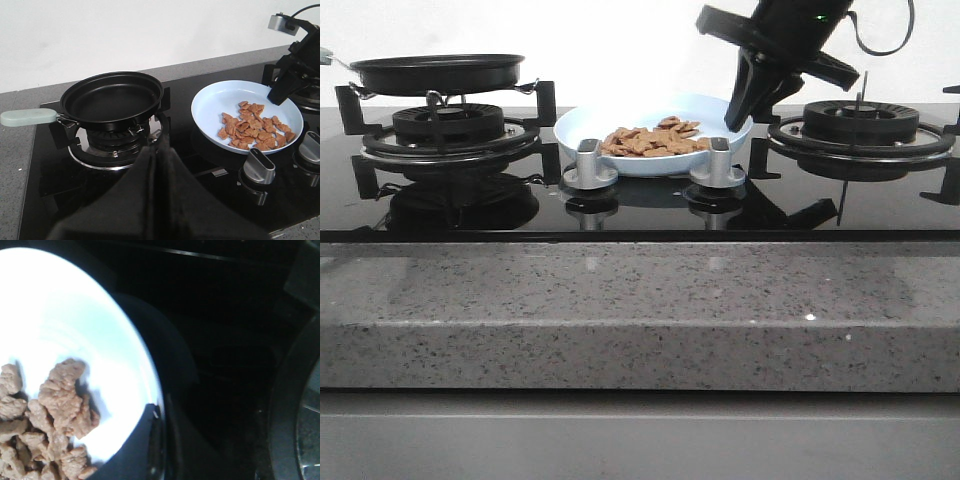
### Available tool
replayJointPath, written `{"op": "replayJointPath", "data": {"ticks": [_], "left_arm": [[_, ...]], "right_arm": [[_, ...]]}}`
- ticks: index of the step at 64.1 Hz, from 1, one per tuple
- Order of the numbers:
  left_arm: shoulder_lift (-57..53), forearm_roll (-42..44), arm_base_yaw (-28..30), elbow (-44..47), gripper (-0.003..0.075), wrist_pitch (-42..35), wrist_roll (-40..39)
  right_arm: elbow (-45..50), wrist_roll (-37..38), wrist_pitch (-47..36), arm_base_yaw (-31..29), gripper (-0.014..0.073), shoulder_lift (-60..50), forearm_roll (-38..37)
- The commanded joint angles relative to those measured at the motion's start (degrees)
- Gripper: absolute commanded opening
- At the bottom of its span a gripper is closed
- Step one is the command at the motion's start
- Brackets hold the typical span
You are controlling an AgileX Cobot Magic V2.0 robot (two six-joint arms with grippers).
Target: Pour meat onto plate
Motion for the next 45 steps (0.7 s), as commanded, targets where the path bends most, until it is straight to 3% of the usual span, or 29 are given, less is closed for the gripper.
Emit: {"op": "replayJointPath", "data": {"ticks": [1, 12, 27, 45], "left_arm": [[0.1, 0.1, -0.5, -1.5, -0.002, -4.4, -0.6], [0.1, 0.1, -0.5, -1.5, -0.002, -4.4, -0.6], [0.1, 0.1, -0.5, -1.5, -0.002, -4.4, -0.6], [0.1, 0.1, -0.5, -1.5, -0.002, -4.4, -0.6]], "right_arm": [[-2.1, -0.3, -0.9, -0.2, -0.0048, -3.8, 1.9], [-2.1, -0.3, 0.1, -0.2, -0.0015, -3.8, 1.4], [-2.1, -0.3, 0.3, -0.2, 0.0255, -3.8, 1.3], [-2.1, -0.3, 0.1, -0.2, 0.0435, -3.8, 1.3]]}}
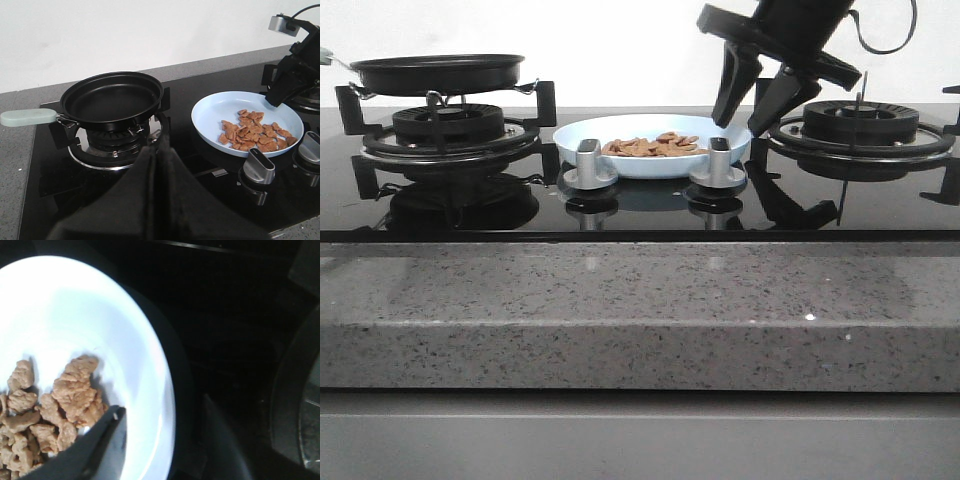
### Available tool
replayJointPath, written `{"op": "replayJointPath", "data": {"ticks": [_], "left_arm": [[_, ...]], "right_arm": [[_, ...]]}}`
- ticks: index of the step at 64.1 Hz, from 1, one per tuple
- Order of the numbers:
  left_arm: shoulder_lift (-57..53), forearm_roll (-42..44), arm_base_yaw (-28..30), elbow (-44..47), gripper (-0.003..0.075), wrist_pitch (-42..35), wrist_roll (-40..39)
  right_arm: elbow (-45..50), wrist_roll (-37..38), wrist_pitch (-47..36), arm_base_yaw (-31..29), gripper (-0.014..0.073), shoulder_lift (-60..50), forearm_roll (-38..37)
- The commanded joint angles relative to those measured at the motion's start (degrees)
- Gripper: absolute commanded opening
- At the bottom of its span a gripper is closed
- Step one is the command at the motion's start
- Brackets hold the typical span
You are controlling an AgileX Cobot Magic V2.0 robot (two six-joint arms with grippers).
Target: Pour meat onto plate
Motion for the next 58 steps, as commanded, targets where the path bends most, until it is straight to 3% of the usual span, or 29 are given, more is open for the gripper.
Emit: {"op": "replayJointPath", "data": {"ticks": [1, 15, 28, 45, 58], "left_arm": [[0.1, 0.1, -0.5, -1.5, -0.002, -4.4, -0.6], [0.1, 0.1, -0.5, -1.5, -0.002, -4.4, -0.6], [0.1, 0.1, -0.5, -1.5, -0.002, -4.4, -0.6], [0.1, 0.1, -0.5, -1.5, -0.002, -4.4, -0.6], [0.1, 0.1, -0.5, -1.5, -0.002, -4.4, -0.6]], "right_arm": [[-1.9, -0.3, -1.4, -0.2, 0.0437, -3.8, 1.4], [-1.9, -0.3, -1.4, -0.2, 0.0433, -3.9, 1.4], [-6.7, -0.3, 3.7, -1.8, 0.0433, -4.2, 0.9], [-8.3, -0.4, 7.7, -2.3, 0.0433, -9.8, -8.1], [-4.3, -0.4, 6.4, -2.3, 0.0433, -17.9, -9.9]]}}
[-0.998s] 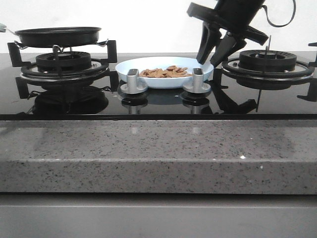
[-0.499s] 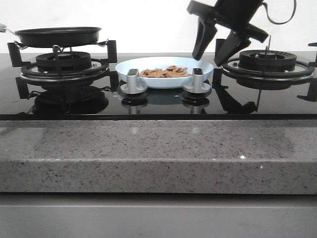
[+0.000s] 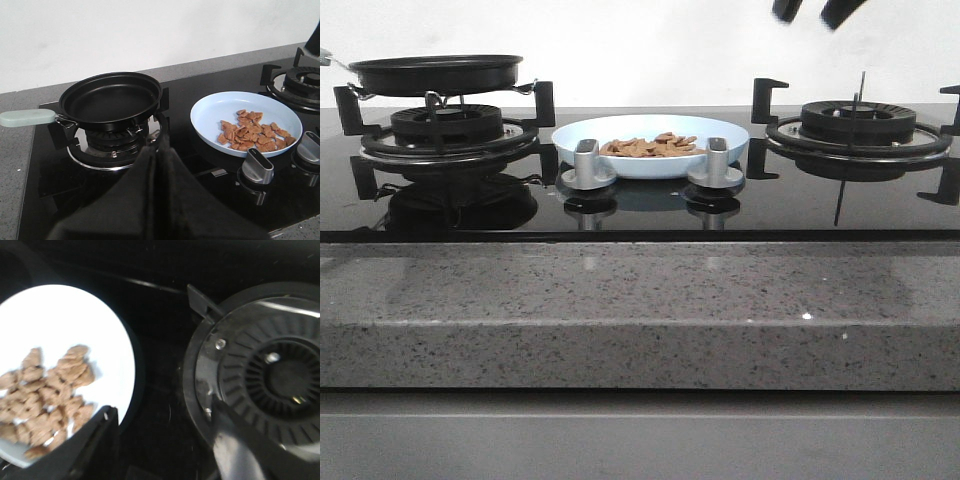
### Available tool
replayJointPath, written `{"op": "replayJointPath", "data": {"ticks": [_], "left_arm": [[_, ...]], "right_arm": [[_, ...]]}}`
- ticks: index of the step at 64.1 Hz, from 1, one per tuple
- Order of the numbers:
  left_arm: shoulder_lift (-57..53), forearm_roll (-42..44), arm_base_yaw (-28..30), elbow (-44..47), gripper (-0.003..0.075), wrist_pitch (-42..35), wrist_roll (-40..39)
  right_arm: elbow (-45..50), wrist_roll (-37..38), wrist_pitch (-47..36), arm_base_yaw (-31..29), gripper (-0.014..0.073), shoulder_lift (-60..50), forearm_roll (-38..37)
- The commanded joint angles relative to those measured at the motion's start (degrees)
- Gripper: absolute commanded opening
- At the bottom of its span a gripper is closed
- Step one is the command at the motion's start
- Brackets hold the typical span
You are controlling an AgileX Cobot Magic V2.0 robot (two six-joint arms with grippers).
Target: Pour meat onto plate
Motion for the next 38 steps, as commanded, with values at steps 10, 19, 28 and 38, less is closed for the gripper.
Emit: {"op": "replayJointPath", "data": {"ticks": [10, 19, 28, 38], "left_arm": [[0.1, 0.1, -0.5, -1.5, -0.002, -4.4, -0.6], [0.1, 0.1, -0.5, -1.5, -0.002, -4.4, -0.6], [0.1, 0.1, -0.5, -1.5, -0.002, -4.4, -0.6], [0.1, 0.1, -0.5, -1.5, -0.002, -4.4, -0.6]], "right_arm": [[11.3, -0.4, -7.1, -0.3, 0.0433, -16.0, -1.2], [25.6, -0.5, -15.5, -0.3, 0.0433, -27.2, -2.9], [40.0, -0.5, -24.1, -0.3, 0.0433, -38.9, -3.9], [54.6, -0.5, -32.2, -0.3, 0.0433, -51.2, -3.9]]}}
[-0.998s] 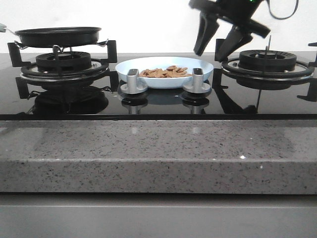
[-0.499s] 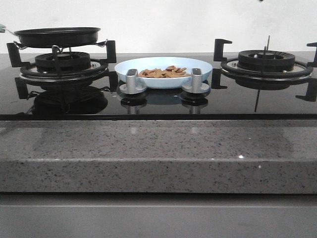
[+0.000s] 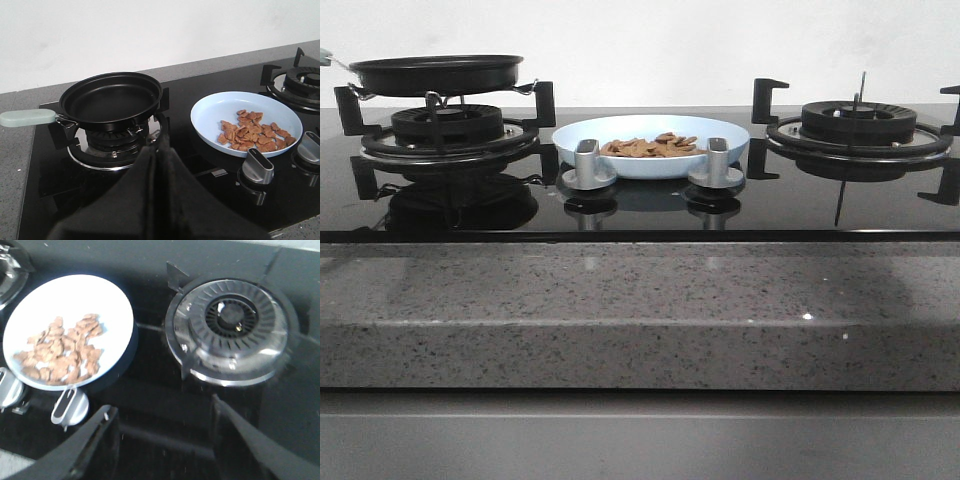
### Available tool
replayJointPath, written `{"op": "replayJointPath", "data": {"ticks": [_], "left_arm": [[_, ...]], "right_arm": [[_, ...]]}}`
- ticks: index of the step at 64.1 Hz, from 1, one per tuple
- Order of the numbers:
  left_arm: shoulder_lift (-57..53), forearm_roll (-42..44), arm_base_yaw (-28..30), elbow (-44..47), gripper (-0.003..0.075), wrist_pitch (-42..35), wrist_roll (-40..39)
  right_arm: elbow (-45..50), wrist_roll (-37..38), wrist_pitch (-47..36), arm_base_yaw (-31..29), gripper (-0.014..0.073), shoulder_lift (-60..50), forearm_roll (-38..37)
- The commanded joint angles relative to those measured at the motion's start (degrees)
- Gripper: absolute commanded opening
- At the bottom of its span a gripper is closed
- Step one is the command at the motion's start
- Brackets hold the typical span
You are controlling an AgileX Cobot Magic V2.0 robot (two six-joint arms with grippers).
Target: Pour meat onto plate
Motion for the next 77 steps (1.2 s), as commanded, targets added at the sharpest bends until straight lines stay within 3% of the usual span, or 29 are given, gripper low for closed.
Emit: {"op": "replayJointPath", "data": {"ticks": [1, 14, 33, 62, 67, 77], "left_arm": [[0.1, 0.1, -0.5, -1.5, -0.002, -4.4, -0.6], [0.1, 0.1, -0.5, -1.5, -0.002, -4.4, -0.6], [0.1, 0.1, -0.5, -1.5, -0.002, -4.4, -0.6], [0.1, 0.1, -0.5, -1.5, -0.002, -4.4, -0.6], [0.1, 0.1, -0.5, -1.5, -0.002, -4.4, -0.6], [0.1, 0.1, -0.5, -1.5, -0.002, -4.4, -0.6]], "right_arm": [[5.2, -0.5, -8.1, -0.3, 0.0433, -7.1, -0.3], [19.1, -0.5, -14.7, -0.3, 0.0433, -19.5, -1.4], [31.7, -0.5, -20.7, -0.3, 0.0433, -34.0, -1.8], [34.8, -0.5, -21.8, -0.3, 0.0424, -37.3, -1.8], [34.8, -0.5, -21.8, -0.3, 0.0351, -37.3, -1.8], [34.8, -0.5, -21.8, -0.3, 0.0076, -37.3, -1.8]]}}
